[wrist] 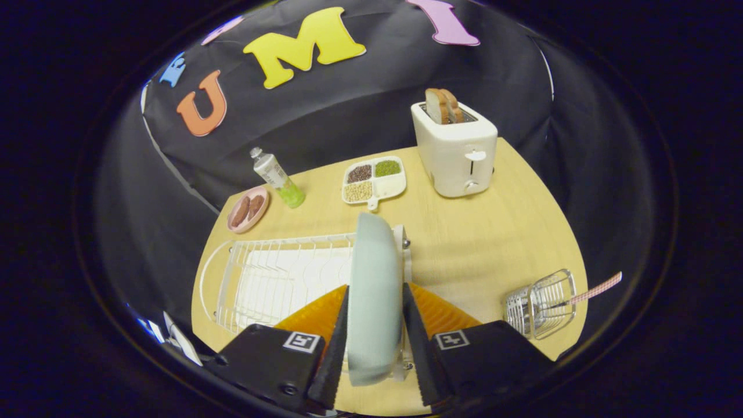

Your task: Take the plate from the dish rack, then take the spoon from the basket and place it into the plate.

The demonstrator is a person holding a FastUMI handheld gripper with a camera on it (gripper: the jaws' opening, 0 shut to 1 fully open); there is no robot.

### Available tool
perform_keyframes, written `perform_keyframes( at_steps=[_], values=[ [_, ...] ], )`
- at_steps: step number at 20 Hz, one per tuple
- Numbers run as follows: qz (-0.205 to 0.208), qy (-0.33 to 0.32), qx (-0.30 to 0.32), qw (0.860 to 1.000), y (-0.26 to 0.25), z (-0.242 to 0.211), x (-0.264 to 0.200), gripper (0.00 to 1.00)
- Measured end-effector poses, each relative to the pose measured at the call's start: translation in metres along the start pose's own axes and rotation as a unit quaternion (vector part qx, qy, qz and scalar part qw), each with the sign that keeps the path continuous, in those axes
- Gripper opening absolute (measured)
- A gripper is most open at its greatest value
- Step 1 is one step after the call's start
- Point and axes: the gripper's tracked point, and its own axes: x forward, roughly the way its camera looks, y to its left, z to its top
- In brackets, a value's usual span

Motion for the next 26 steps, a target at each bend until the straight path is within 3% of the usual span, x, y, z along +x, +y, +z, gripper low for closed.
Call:
perform_keyframes(
  at_steps=[2, 6, 15, 18, 19, 21, 26],
  values=[
    [-0.025, -0.007, -0.002, 1.0, -0.005, -0.001, 0.0, 0.47],
    [-0.059, -0.034, 0.004, 0.998, -0.005, 0.002, -0.009, 0.4],
    [-0.131, -0.042, -0.035, 0.99, 0.003, 0.005, -0.03, 0.39],
    [-0.153, -0.073, -0.047, 0.984, 0.001, 0.019, -0.053, 0.39],
    [-0.143, -0.081, -0.042, 0.985, 0.005, 0.017, -0.06, 0.37],
    [-0.083, -0.082, -0.038, 0.992, 0.028, 0.003, -0.071, 0.31],
    [0.057, -0.092, -0.032, 0.994, 0.059, -0.061, -0.078, 0.29]
  ],
)
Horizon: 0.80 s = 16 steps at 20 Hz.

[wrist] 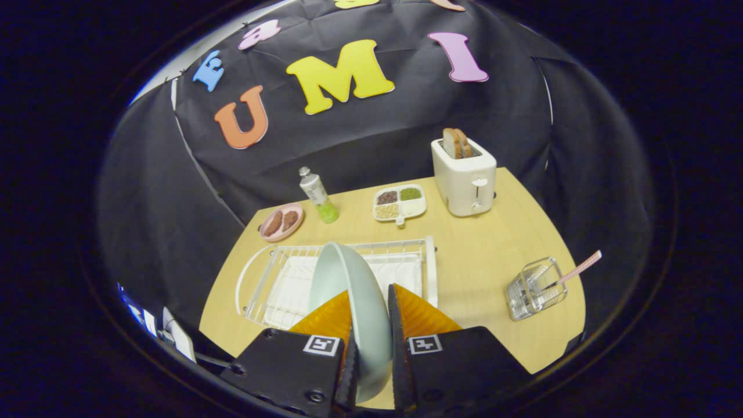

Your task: Take the plate from the dish rack, then take the spoon from the basket and place it into the plate.

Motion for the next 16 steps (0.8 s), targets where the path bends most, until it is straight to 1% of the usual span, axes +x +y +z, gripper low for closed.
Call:
perform_keyframes(
  at_steps=[3, 5, 7, 9, 12, 14, 16],
  values=[
    [0.043, 0.005, 0.007, 0.999, 0.01, -0.046, -0.005, 0.3],
    [0.057, -0.007, 0.01, 0.998, 0.012, -0.072, -0.009, 0.3],
    [0.054, -0.03, 0.006, 0.998, 0.004, -0.095, -0.008, 0.29],
    [0.051, -0.04, 0.019, 0.998, -0.003, -0.119, -0.005, 0.29],
    [0.058, -0.045, 0.068, 0.995, -0.014, -0.143, 0.002, 0.29],
    [0.05, -0.043, 0.102, 0.993, -0.027, -0.155, 0.011, 0.29],
    [0.042, -0.039, 0.115, 0.992, -0.033, -0.165, 0.018, 0.29]
  ],
)
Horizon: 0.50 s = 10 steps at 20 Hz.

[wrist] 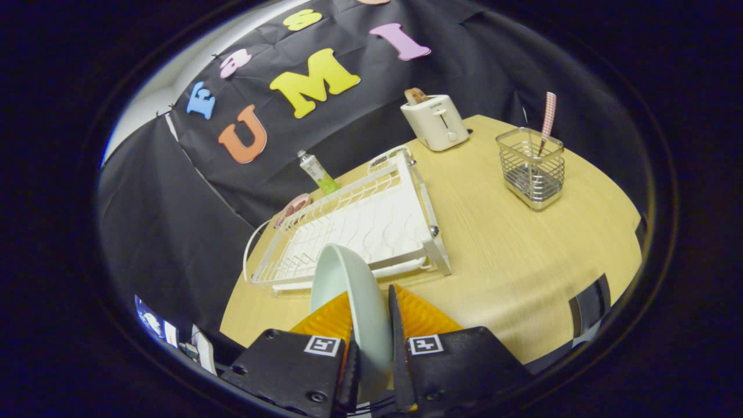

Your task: Take the plate from the dish rack, then take the spoon from the basket and place it into the plate.

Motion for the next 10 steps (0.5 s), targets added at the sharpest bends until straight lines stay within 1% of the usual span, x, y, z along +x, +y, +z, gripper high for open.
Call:
perform_keyframes(
  at_steps=[4, 6, 9, 10],
  values=[
    [-0.003, 0.018, 0.026, 0.999, -0.015, -0.021, 0.012, 0.29],
    [0.007, 0.018, 0.041, 0.999, -0.018, -0.026, 0.012, 0.3],
    [-0.008, 0.025, 0.05, 0.998, -0.028, -0.031, 0.02, 0.31],
    [-0.01, 0.028, 0.051, 0.998, -0.029, -0.033, 0.022, 0.34]
  ],
)
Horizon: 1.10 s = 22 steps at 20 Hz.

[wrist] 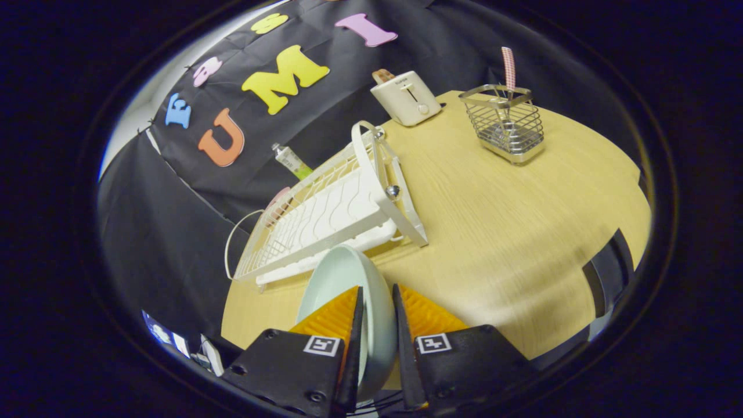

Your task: Take the plate from the dish rack, then take the spoon from the basket and place it into the plate.

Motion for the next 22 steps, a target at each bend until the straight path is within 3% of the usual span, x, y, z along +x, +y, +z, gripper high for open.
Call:
perform_keyframes(
  at_steps=[5, 9, 11, 17, 22],
  values=[
    [0.005, 0.01, -0.005, 1.0, 0.003, 0.0, 0.004, 0.45],
    [0.002, -0.023, -0.036, 0.999, 0.006, 0.015, -0.01, 0.52],
    [-0.008, -0.049, -0.055, 0.997, 0.0, 0.027, -0.02, 0.67],
    [-0.015, -0.113, -0.078, 0.99, -0.027, 0.068, -0.06, 0.91],
    [-0.07, -0.193, -0.123, 0.971, -0.082, 0.123, -0.108, 0.93]
  ],
)
